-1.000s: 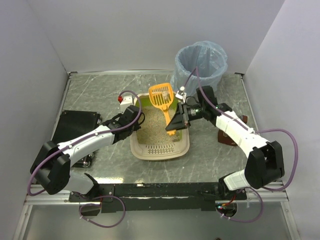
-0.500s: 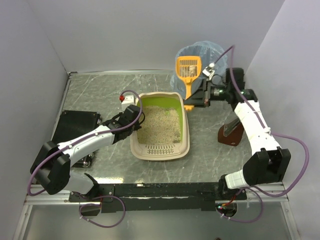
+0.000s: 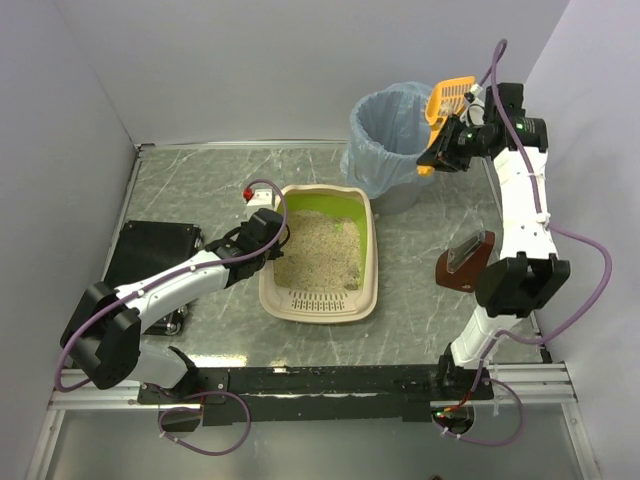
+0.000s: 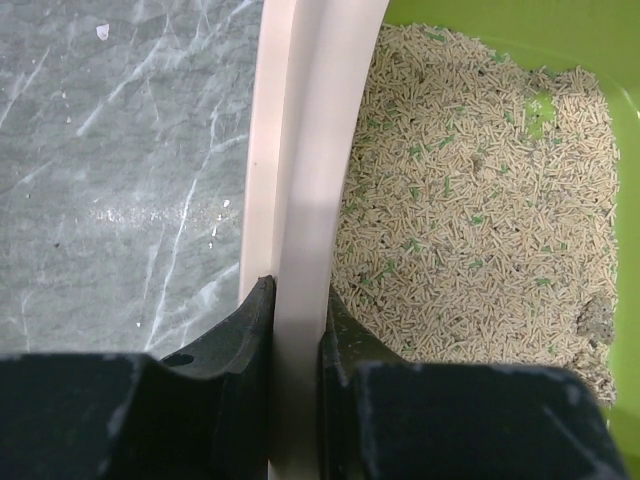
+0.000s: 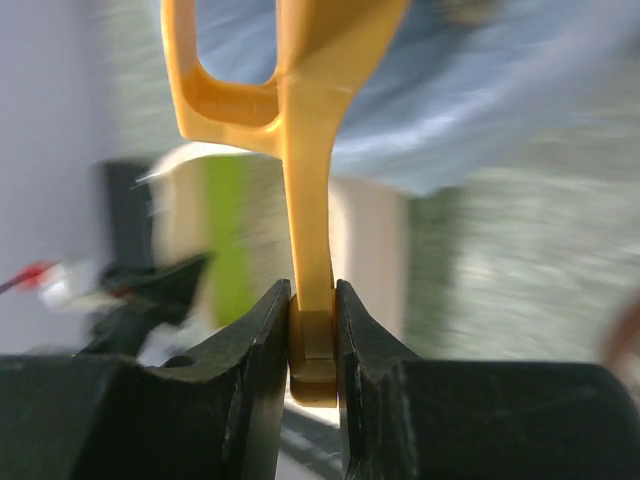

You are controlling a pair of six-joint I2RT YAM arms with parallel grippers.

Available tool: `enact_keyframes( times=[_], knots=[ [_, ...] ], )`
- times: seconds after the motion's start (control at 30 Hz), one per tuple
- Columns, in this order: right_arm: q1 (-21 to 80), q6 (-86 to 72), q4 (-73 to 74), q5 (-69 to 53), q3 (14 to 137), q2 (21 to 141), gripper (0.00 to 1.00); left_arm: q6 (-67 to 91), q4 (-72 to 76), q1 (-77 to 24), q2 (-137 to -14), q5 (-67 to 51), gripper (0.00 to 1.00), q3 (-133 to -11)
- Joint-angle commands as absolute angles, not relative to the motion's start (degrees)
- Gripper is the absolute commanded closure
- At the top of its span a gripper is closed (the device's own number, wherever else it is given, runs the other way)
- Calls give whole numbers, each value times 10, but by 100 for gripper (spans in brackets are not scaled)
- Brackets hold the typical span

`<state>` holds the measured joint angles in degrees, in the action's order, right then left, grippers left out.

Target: Clean the litter box

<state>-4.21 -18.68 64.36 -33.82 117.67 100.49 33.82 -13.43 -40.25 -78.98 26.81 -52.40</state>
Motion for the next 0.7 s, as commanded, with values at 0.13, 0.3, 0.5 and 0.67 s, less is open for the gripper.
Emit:
enact_keyframes(
  times=[0.13, 0.3, 0.5, 0.67],
  knots=[
    [26, -108, 800, 8, 1310, 1086, 100, 392, 45, -403, -735, 264, 99, -570],
    [93, -64, 826, 153, 1342, 1114, 100, 395, 39, -402, -744, 260, 99, -576],
    [141, -39, 834, 282, 1330, 1114, 100, 404, 42, -402, -744, 255, 99, -576],
    [149, -27, 807, 300, 1307, 1090, 100, 410, 41, -402, -744, 257, 99, -573]
  ],
)
